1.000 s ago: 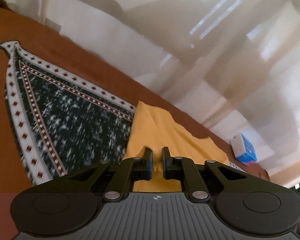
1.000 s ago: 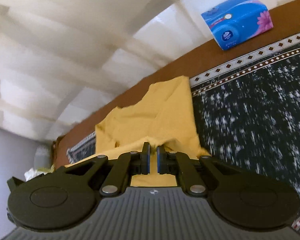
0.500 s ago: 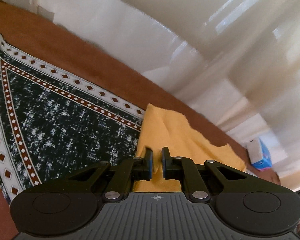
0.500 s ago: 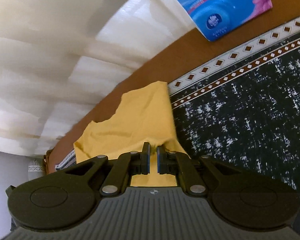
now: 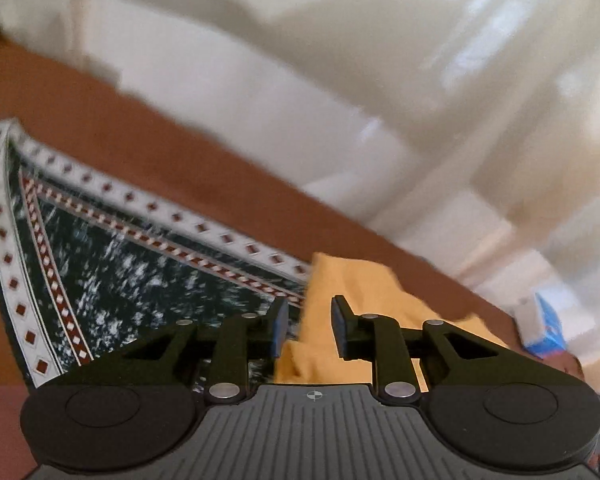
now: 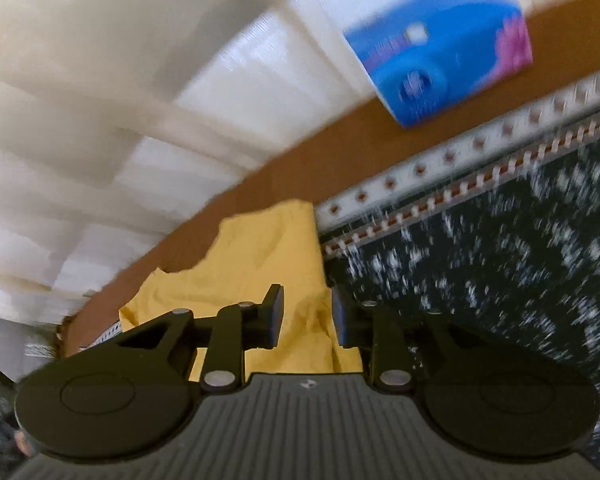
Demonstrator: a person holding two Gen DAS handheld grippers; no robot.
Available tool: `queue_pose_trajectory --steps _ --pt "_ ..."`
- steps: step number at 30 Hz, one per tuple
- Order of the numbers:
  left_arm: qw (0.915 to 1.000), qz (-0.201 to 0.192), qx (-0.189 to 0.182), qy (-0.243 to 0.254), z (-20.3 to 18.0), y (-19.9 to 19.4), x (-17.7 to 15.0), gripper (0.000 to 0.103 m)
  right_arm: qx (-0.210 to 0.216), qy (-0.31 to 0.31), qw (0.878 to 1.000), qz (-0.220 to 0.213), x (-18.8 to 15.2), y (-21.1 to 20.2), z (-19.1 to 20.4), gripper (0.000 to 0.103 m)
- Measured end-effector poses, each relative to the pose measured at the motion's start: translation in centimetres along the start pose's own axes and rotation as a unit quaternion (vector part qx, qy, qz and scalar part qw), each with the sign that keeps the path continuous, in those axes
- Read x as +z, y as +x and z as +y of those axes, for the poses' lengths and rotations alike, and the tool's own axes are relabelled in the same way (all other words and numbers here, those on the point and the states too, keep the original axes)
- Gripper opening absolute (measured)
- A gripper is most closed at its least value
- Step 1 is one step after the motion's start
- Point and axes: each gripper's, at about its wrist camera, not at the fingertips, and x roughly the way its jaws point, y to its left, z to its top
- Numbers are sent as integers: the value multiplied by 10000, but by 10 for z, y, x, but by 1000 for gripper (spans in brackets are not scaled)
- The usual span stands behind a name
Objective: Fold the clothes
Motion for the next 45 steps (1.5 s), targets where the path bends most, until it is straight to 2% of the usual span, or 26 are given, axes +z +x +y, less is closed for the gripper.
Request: queue_pose_trajectory --steps 2,4,6,8,10,14,20,22,24,26,28,31,33,38,40,45 --pt "9986 102 -236 458 -15 -8 -8 41 26 -368 9992 -153 -4 -12 15 30" --pt "9946 271 -402 915 -30 -7 -19 43 100 -846 9963 -118 -14 -15 33 30" --pt "9889 421 -379 1376 -45 4 -33 46 119 -1347 9908 38 -26 -9 50 30" --pt "9856 515 -237 1596 -53 18 -43 46 31 -1735 9845 233 -37 7 60 30" --pt "9857 556 -64 1587 -54 31 -47 46 -108 -1834 9825 298 -43 23 61 30" --pt "9883 669 131 1361 -43 51 -48 46 -481 -1638 9848 314 -42 44 47 30" --pt "9901 699 61 1212 -39 55 -42 46 -265 -1095 9929 385 -34 43 29 28" --pt "9916 496 -8 1195 -41 43 -30 48 -214 -1034 9938 353 -29 36 32 32" --pt "9911 192 7 1316 -45 35 -14 56 -147 -1145 9931 204 -18 27 40 46" --pt "9896 25 133 1432 -47 38 2 58 -175 -1402 9900 42 -4 20 50 53" --pt "9887 51 209 1484 -47 48 14 58 -296 -1595 9867 -85 11 21 58 53" --pt "9850 165 327 1688 -50 69 25 58 -426 -1748 9836 -128 31 30 61 55" --pt "9805 237 360 1917 -54 81 29 58 -468 -1906 9805 -65 38 42 62 61" --pt "9694 466 381 2381 -61 112 34 60 -609 -2418 9681 250 45 74 62 62" --pt "9663 552 385 2483 -61 121 35 60 -620 -2450 9670 330 48 84 61 62" --pt "9614 820 55 2627 -63 135 36 61 -534 -2448 9670 455 53 101 59 62"
